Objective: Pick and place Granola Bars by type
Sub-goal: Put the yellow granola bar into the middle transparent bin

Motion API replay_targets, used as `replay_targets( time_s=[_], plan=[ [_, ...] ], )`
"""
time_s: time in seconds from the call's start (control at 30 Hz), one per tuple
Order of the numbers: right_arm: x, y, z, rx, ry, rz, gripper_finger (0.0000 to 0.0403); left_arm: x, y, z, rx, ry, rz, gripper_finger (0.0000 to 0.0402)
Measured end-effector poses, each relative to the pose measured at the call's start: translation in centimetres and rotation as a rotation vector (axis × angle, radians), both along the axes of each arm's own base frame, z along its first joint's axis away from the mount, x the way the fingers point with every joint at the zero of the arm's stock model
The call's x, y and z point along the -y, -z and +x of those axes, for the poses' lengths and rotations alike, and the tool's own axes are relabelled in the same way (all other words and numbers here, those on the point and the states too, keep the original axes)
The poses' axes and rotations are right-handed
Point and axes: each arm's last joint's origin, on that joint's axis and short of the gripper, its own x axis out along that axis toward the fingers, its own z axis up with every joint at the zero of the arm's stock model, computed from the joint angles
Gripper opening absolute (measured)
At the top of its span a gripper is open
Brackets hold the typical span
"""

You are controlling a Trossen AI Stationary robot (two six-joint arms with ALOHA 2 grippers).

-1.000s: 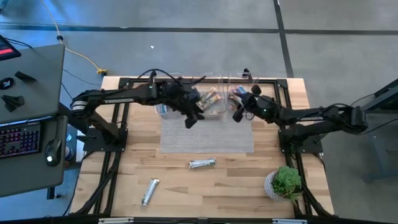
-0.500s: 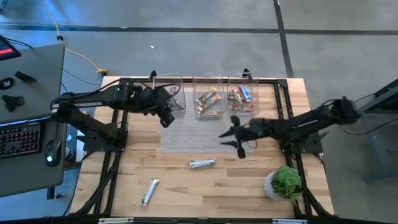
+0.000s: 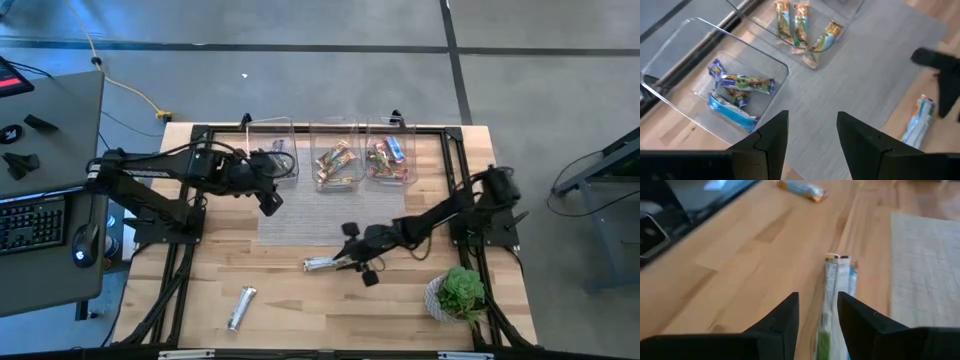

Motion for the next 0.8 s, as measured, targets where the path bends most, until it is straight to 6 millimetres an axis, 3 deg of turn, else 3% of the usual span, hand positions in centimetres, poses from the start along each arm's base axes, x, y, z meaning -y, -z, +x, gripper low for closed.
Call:
replay_targets(
  time_s=[0.27,0.53,0.8],
  plan=[
    [-1.2,1.8,4.0,-0.078,-0.078,-0.139,0.0138,1.3,0.0,-0.1,0.003,0.044,-0.030,0.0163],
    [-1.1,1.1,4.4,-0.043,-0.049,-0.191,0.0168,2.5,0.1,-0.2,0.002,0.098,-0.032,0.0163],
    [-0.9,1.3,4.3,-0.081,0.014,-0.193,0.0199,2.5,0.1,-0.2,0.002,0.097,-0.029,0.0163]
  ],
)
